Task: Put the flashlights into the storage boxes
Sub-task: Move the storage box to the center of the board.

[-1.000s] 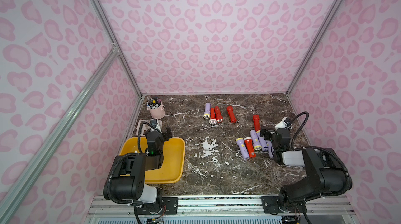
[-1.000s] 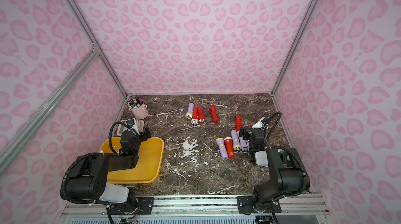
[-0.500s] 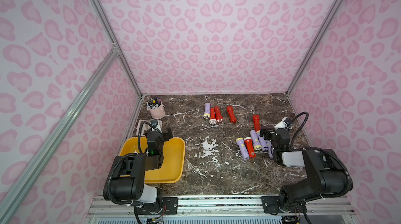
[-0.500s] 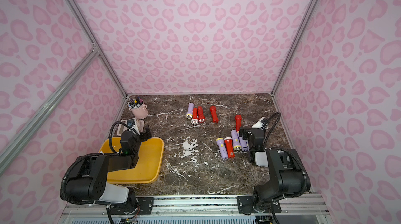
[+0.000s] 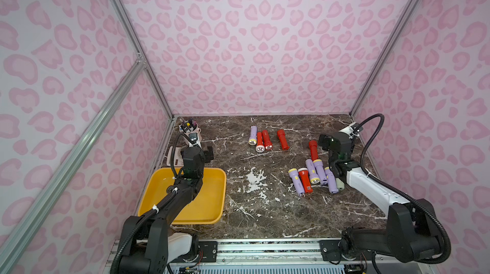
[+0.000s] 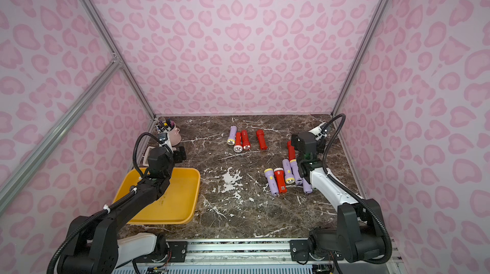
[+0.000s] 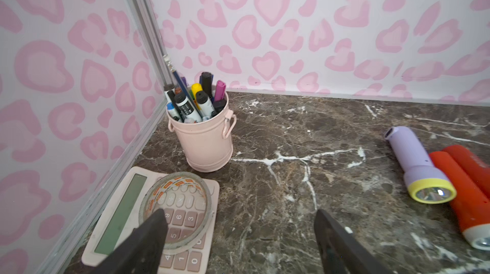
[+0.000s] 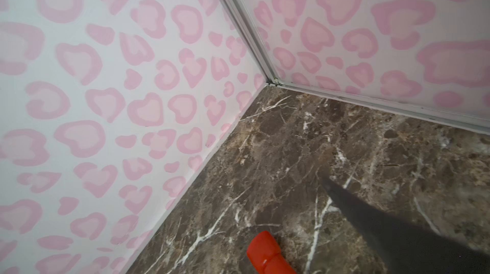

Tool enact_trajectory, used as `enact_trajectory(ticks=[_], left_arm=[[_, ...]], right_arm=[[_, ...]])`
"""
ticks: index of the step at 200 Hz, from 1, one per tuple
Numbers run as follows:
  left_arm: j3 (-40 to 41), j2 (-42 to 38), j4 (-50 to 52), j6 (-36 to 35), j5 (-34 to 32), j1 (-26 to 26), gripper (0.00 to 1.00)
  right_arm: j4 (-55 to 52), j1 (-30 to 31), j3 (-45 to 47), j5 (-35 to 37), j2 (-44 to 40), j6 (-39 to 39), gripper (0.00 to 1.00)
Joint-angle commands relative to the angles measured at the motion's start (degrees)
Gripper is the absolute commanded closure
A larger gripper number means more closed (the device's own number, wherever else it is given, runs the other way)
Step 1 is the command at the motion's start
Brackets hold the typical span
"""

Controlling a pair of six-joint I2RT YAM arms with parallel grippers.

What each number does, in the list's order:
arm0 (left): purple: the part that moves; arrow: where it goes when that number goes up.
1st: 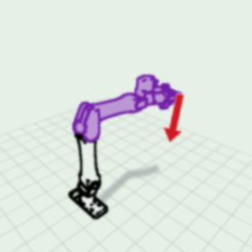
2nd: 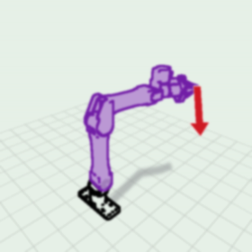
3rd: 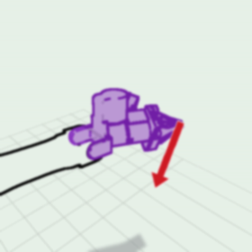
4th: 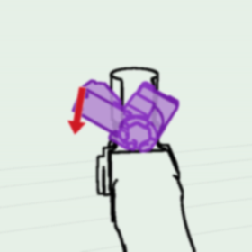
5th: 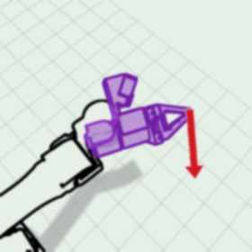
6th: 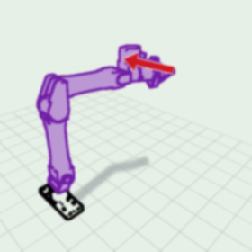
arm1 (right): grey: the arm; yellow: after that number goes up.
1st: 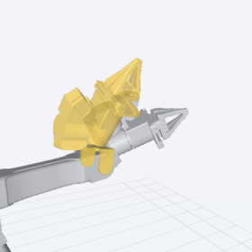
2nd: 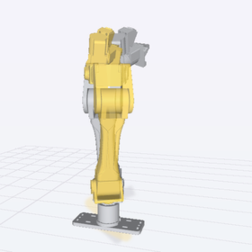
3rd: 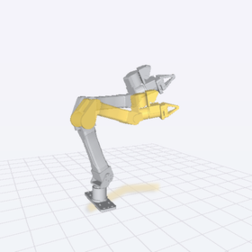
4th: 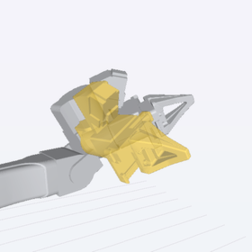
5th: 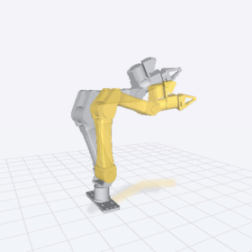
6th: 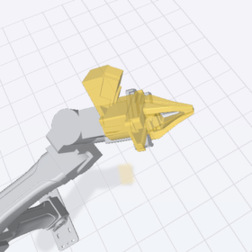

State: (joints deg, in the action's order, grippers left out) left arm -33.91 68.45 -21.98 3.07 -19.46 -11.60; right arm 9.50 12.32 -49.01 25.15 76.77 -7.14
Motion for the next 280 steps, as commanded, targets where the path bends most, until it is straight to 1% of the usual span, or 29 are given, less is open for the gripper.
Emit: enact_trajectory(ticks=[1,7,21,36,43,71,97,114,136,177,196,216,234,237,240,247,256,271,280], left_arm=[[-4.1,-1.8,14.24,3.85,-7.81,-4.64,0.13],[-5.26,-2.14,17.19,5.45,-8.23,-6.2,0.15],[-6.78,-2.99,23.95,10.59,-9.78,-9.57,0.15],[-6.67,-4.33,29.73,15.7,-8.14,-12.22,0.17],[-6.41,-5.07,32.17,17.85,-8.58,-13.41,0.17],[-5.02,-8.52,39.14,24.51,-9.5,-16.82,0.2],[-1.67,-11.24,40.6,28.93,-7.22,-19.25,0.22],[1.08,-10.95,40.48,32.02,-6.67,-20.41,0.23],[2.36,-7.51,40.45,34.12,-5.42,-21.38,0.25],[0.92,0.17,37.83,35.71,-4.17,-24.7,0.3],[-0.17,4.11,36.44,36.35,-3.15,-26.23,0.38],[-2.29,8.4,36.43,36.74,-3.5,-28.37,0.46],[-4.88,11.54,36.9,37.15,-4.42,-30.43,0.61],[-5.34,12.06,36.99,37.25,-4.44,-30.84,0.62],[-5.91,12.59,37.14,37.33,-4.51,-31.11,0.68],[-7.12,13.61,37.26,37.57,-4.57,-32.02,0.74],[-8.87,15.06,37.36,37.95,-4.53,-33.15,0.79],[-11.83,17.68,37.8,38.41,-4.44,-34.89,0.82],[-14.12,19.06,38.32,38.78,-4.53,-35.93,0.89]], right_arm=[[-18.12,1.76,-4.75,-0.57,0.4,-3.42,0.01],[-19.88,1.87,-5.76,-2.24,0.48,-4.42,0.01],[-22.61,2.08,-7.09,-6.33,0.23,-6.36,0.03],[-23.3,2.68,-6.85,-9.85,-0.41,-7.69,0.03],[-23.06,3.14,-6.39,-11.33,-0.73,-7.74,0.03],[-24.52,4.59,-6.42,-14.09,-1.27,-8.32,0.04],[-26.04,4.98,-6.91,-16.76,-1.84,-8.51,0.04],[-26.78,5.0,-6.75,-18.29,-2.53,-8.66,0.04],[-26.74,5.11,-5.82,-20.34,-3.76,-9.16,0.04],[-26.87,5.6,-3.7,-21.23,-5.22,-9.4,0.03],[-27.58,5.57,-3.12,-21.02,-5.9,-8.88,0.03],[-28.12,5.61,-2.46,-20.66,-7.01,-8.68,0.03],[-27.57,5.56,-1.55,-19.9,-8.35,-8.68,0.04],[-27.37,5.61,-1.32,-19.76,-8.51,-8.68,0.03],[-27.09,5.57,-1.13,-19.59,-8.75,-8.68,0.04],[-26.74,5.61,-0.76,-19.28,-9.34,-8.77,0.03],[-26.4,5.48,-0.35,-18.87,-9.94,-8.86,0.03],[-26.37,5.31,0.04,-18.72,-10.42,-8.87,0.03],[-26.61,5.08,-0.06,-18.66,-10.21,-8.94,0.03]])
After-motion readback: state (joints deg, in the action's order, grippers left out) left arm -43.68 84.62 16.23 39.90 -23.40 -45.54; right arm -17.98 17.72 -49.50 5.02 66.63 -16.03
